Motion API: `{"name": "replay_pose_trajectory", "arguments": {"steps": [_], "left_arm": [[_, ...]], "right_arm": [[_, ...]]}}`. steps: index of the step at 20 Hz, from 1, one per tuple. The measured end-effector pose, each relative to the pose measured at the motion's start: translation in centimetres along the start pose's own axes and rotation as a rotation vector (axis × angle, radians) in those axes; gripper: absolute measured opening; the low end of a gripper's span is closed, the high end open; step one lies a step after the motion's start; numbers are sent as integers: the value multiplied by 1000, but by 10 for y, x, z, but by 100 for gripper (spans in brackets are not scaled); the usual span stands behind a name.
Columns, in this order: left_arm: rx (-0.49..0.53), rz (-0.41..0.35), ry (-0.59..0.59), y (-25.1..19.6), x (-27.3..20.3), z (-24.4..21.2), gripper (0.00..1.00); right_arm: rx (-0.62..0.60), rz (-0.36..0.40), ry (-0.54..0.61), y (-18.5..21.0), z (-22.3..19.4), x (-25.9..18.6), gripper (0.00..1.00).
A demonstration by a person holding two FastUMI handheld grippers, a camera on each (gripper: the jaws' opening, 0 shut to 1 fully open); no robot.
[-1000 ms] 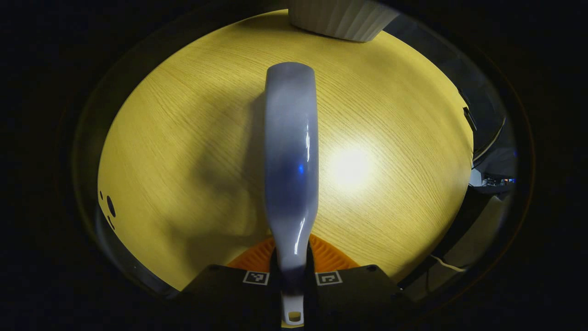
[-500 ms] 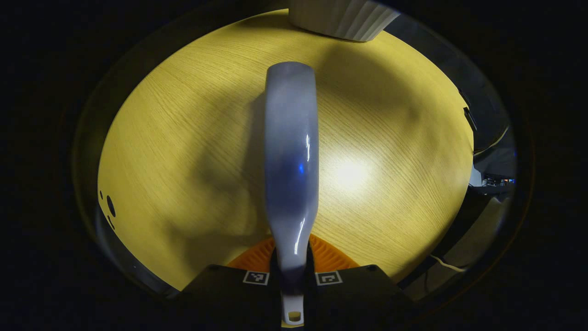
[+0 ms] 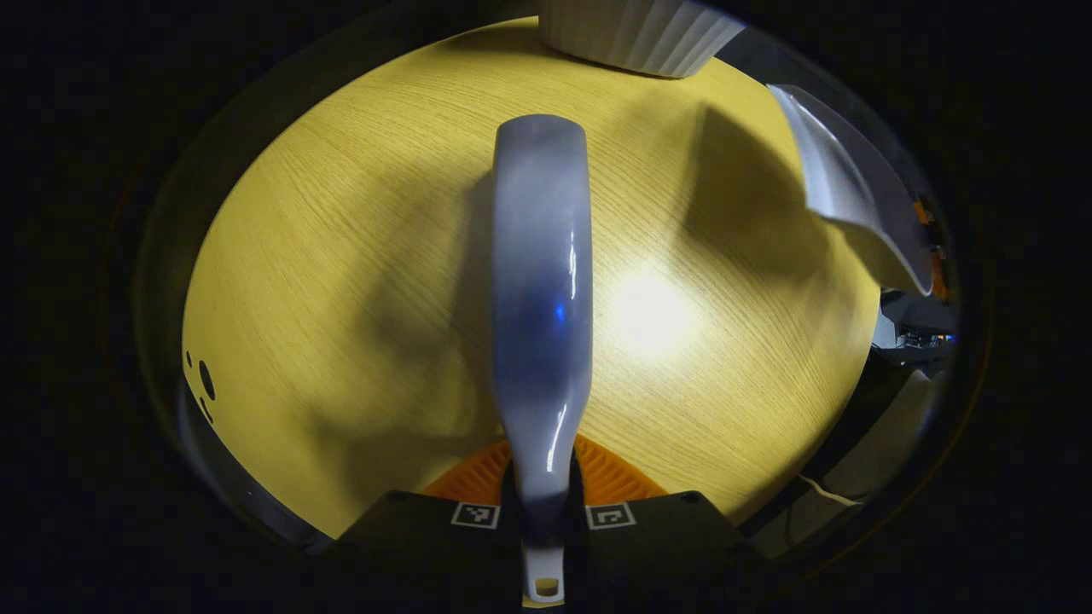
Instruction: Pick up the small broom and dustpan from the desktop, sweep the trash into the dustpan with the broom, and then empty the trash into the garbage bin.
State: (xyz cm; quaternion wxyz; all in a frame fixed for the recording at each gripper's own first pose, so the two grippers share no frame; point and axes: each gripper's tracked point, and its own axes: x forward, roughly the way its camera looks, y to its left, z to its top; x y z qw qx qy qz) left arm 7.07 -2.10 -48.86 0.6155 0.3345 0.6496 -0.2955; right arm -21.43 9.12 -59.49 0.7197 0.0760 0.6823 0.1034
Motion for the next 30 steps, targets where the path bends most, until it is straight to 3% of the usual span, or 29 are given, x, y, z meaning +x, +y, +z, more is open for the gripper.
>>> {"name": "replay_pose_trajectory", "arguments": {"steps": [14, 15, 16, 17, 19, 20, 21, 22, 23, 26, 27, 30], "left_arm": [[-3, -1, 0, 0, 0, 0, 23], [-2, -1, 5, 0, 1, -1, 23], [-2, 0, 2, 0, 1, 0, 23], [-3, 1, 3, 0, 0, 0, 23], [-2, 5, 11, 0, 0, -1, 19], [-4, 9, 18, 0, 2, -2, 23], [-4, 14, 22, -1, 2, -2, 24], [-3, 21, 27, 0, 1, -2, 24], [-4, 29, 32, 0, 1, -3, 29], [-21, 35, 45, -1, 1, -7, 29], [-29, 39, 50, 0, 2, -9, 30], [-40, -6, 59, -12, -2, -22, 40]], "right_arm": [[57, 10, 76, 8, -22, 69, 33], [54, 9, 88, 8, -21, 62, 34], [50, 7, 84, 8, -19, 59, 42], [47, 8, 88, 8, -20, 59, 35], [52, 9, 90, 9, -20, 59, 36], [53, 10, 93, 9, -20, 58, 29], [49, 10, 93, 10, -19, 58, 30], [47, 14, 94, 10, -20, 58, 38], [46, 25, 95, 14, -19, 57, 39], [28, 47, 101, 24, -19, 57, 53], [17, 52, 104, 27, -20, 56, 70], [-7, 42, 93, 33, -24, 55, 90]]}}
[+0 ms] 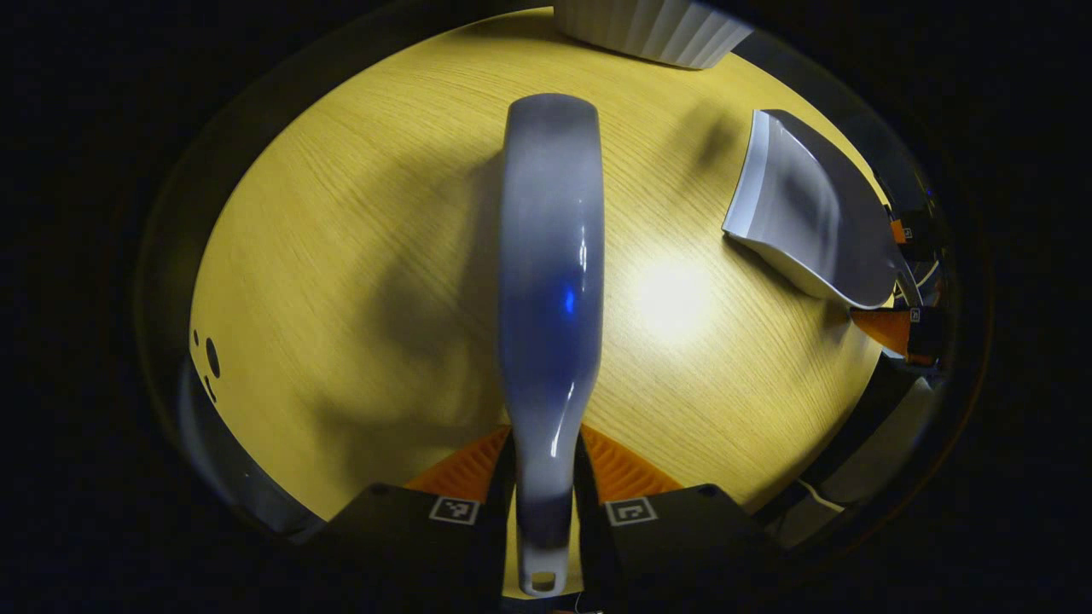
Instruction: Pick up the small broom and dustpan from the desktop, sweep the trash into the dustpan with the broom, and then empty the trash into the garbage bin.
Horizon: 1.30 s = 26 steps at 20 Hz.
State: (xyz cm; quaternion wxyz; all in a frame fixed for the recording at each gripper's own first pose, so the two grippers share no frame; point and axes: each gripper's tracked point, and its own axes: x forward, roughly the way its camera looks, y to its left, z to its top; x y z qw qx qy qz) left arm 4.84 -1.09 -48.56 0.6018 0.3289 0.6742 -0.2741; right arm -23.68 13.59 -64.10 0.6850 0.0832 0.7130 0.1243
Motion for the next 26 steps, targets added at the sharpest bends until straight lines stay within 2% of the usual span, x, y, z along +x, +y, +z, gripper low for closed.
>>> {"name": "replay_pose_trajectory", "arguments": {"steps": [1, 3, 5, 7, 12, 15, 18, 26], "left_arm": [[11, -27, -11, -7, -3, -3, 53], [23, -23, -42, -10, -7, -5, 87], [28, 9, -94, -3, -19, -3, 100], [34, 47, -160, 2, -36, 2, 96], [40, 102, -331, -9, -79, 0, 95], [-2, 120, -476, -20, -106, 7, 95], [-50, 149, -622, -30, -136, 17, 96], [-177, 166, -932, -57, -204, 28, 96]], "right_arm": [[-2, -4, -1, 0, -3, 0, 95], [-6, 5, -11, 5, -10, -3, 98], [-6, 13, -29, 5, -10, -10, 98], [27, 40, -65, 7, -4, -21, 99], [177, 107, -169, 0, 19, -60, 99], [222, 162, -234, 1, 26, -90, 99], [257, 184, -314, -1, 37, -119, 99], [294, 90, -524, -19, 61, -175, 99]]}}
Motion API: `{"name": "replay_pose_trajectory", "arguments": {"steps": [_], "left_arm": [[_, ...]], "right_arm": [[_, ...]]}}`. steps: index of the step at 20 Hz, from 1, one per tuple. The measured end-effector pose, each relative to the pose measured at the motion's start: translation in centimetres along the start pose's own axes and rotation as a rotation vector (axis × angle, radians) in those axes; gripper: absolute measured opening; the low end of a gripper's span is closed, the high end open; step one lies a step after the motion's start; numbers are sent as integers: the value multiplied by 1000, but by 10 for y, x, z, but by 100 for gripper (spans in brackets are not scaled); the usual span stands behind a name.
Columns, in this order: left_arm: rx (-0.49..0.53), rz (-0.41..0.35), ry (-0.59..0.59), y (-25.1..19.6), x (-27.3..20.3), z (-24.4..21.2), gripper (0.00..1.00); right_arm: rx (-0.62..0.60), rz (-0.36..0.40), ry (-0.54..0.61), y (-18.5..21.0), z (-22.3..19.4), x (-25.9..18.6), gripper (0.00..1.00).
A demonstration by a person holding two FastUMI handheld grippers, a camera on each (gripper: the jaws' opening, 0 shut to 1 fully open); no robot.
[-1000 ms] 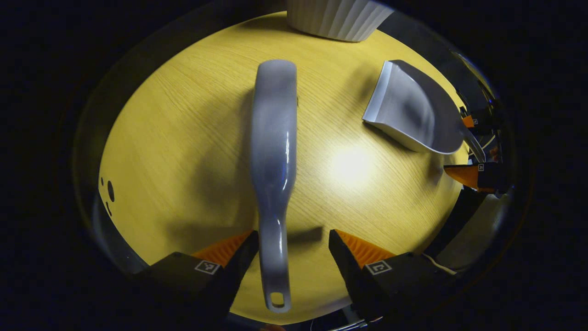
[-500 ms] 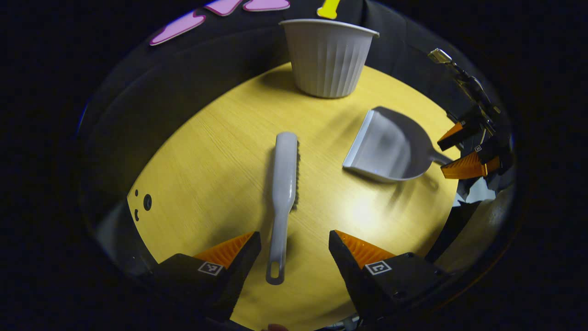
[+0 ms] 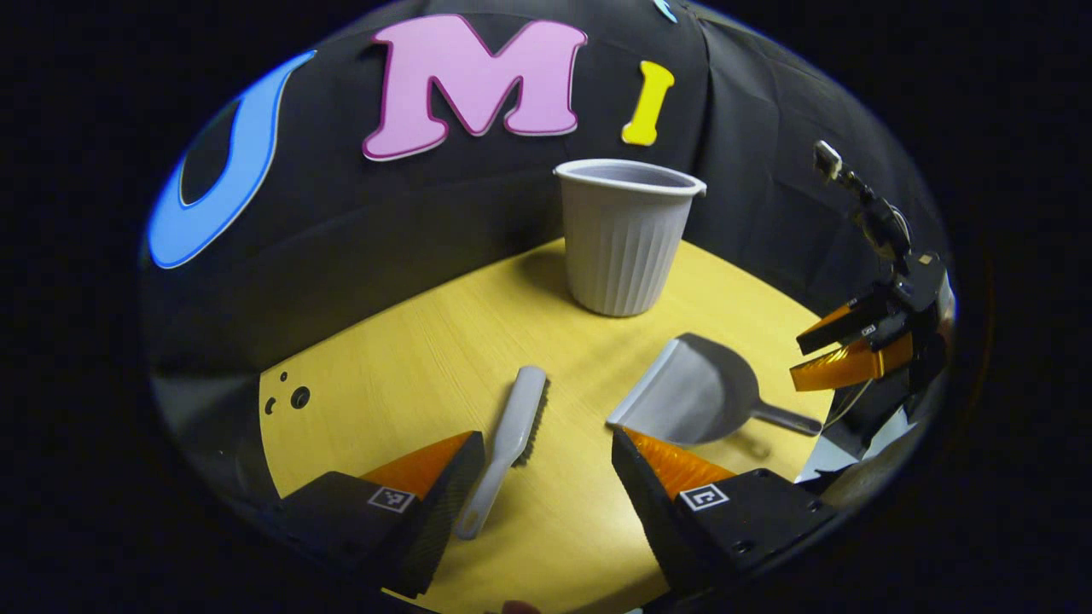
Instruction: Pick up the small broom and dustpan from the desktop, sweep the trash into the dustpan with the broom, and then empty the trash into the garbage bin.
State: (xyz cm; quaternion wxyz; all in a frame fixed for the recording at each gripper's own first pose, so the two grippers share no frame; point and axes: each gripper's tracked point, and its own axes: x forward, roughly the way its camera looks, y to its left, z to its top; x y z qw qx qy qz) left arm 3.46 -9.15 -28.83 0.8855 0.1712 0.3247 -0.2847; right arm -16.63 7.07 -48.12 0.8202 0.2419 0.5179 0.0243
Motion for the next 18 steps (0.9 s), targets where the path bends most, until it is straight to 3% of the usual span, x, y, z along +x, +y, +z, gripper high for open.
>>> {"name": "replay_pose_trajectory", "arguments": {"steps": [10, 14, 18], "left_arm": [[-80, 31, -252, -3, -50, 40, 96], [-44, 43, -304, -7, -60, 50, 96], [-43, 28, -315, -9, -64, 51, 96]], "right_arm": [[-80, -44, -361, 20, 65, -47, 99], [-103, -94, -434, 19, 82, -62, 99], [-112, -97, -462, 27, 85, -68, 99]]}}
